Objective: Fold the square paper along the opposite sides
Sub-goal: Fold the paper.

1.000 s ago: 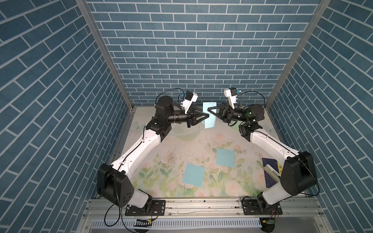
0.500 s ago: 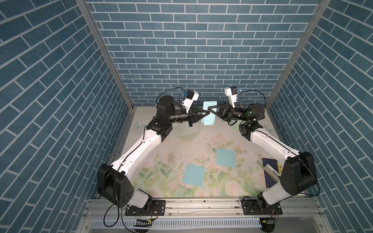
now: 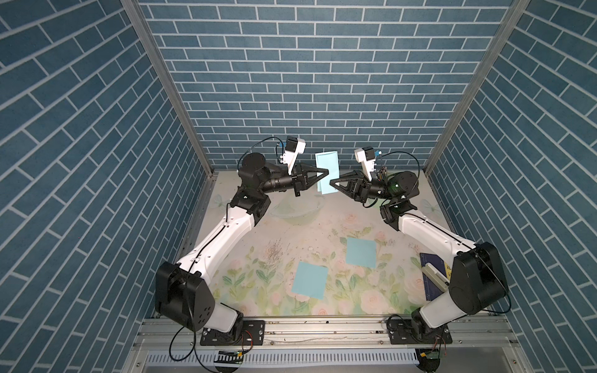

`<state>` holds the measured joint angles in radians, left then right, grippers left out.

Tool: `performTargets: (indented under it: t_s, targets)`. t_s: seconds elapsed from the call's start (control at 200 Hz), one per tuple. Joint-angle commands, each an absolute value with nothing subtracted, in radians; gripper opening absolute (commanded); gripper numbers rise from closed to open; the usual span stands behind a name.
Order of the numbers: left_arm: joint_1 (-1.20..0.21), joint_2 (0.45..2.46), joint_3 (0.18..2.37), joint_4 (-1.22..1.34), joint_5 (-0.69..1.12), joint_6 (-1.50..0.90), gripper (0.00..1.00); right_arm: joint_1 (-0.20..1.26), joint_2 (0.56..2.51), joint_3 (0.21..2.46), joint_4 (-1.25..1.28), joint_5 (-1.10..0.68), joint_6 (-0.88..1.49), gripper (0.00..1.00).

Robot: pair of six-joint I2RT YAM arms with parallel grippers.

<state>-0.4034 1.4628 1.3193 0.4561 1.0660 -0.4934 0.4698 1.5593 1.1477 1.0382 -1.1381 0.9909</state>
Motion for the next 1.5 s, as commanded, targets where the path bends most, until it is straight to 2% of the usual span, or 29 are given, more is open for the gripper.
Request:
performTargets:
  t_s: [0.0,0.225,0.29,0.37,0.49,0.515,0.56,0.605,0.625,0.87,0.9,0.92,1.05,1.11,1.16,1.225,1.28,1.295,1.495]
  targets:
    - [-0.388,1.443,1.295,0.494,1.089,-0.505,0.00,0.473,1.537,1.154,1.082,-1.159,0.982,0.00]
    - [-0.377,1.426,1.298,0.466,1.085,-0.481,0.00,0.472,1.525,1.132,1.081,-1.158,0.983,0.00]
    - [-0.376,1.427,1.298,0.467,1.087,-0.481,0.00,0.474,1.519,1.119,1.081,-1.164,0.982,0.16]
    - [-0.376,1.428,1.298,0.466,1.089,-0.479,0.00,0.476,1.511,1.103,1.082,-1.168,0.981,0.28]
    - [-0.376,1.427,1.296,0.463,1.092,-0.476,0.00,0.476,1.501,1.082,1.086,-1.170,0.980,0.32]
    - [-0.376,1.429,1.295,0.462,1.092,-0.476,0.00,0.476,1.500,1.078,1.086,-1.170,0.980,0.30]
    - [-0.376,1.428,1.295,0.460,1.091,-0.475,0.00,0.476,1.497,1.074,1.087,-1.173,0.978,0.22]
    - [-0.376,1.429,1.293,0.460,1.092,-0.474,0.00,0.476,1.496,1.072,1.086,-1.175,0.979,0.09]
    - [-0.376,1.430,1.293,0.460,1.092,-0.475,0.00,0.476,1.497,1.072,1.086,-1.176,0.978,0.00]
    - [-0.376,1.424,1.284,0.457,1.094,-0.476,0.00,0.473,1.498,1.073,1.086,-1.171,0.975,0.00]
    - [-0.376,1.421,1.279,0.457,1.095,-0.476,0.00,0.473,1.499,1.078,1.087,-1.167,0.976,0.14]
    - [-0.376,1.420,1.276,0.456,1.096,-0.478,0.00,0.473,1.500,1.082,1.088,-1.163,0.975,0.20]
    - [-0.377,1.402,1.251,0.464,1.095,-0.480,0.00,0.474,1.522,1.131,1.096,-1.131,0.978,0.42]
    - [-0.379,1.400,1.242,0.468,1.095,-0.480,0.00,0.474,1.536,1.162,1.099,-1.111,0.983,0.45]
    - [-0.378,1.399,1.238,0.468,1.095,-0.479,0.00,0.475,1.548,1.182,1.110,-1.100,0.993,0.41]
    - [-0.379,1.399,1.232,0.471,1.095,-0.479,0.00,0.476,1.566,1.204,1.138,-1.097,1.022,0.29]
    - [-0.379,1.399,1.230,0.471,1.097,-0.476,0.00,0.476,1.577,1.217,1.156,-1.100,1.038,0.09]
    - [-0.378,1.399,1.229,0.471,1.097,-0.477,0.00,0.476,1.580,1.220,1.157,-1.100,1.041,0.00]
    - [-0.377,1.393,1.229,0.459,1.101,-0.464,0.00,0.476,1.581,1.219,1.148,-1.100,1.037,0.00]
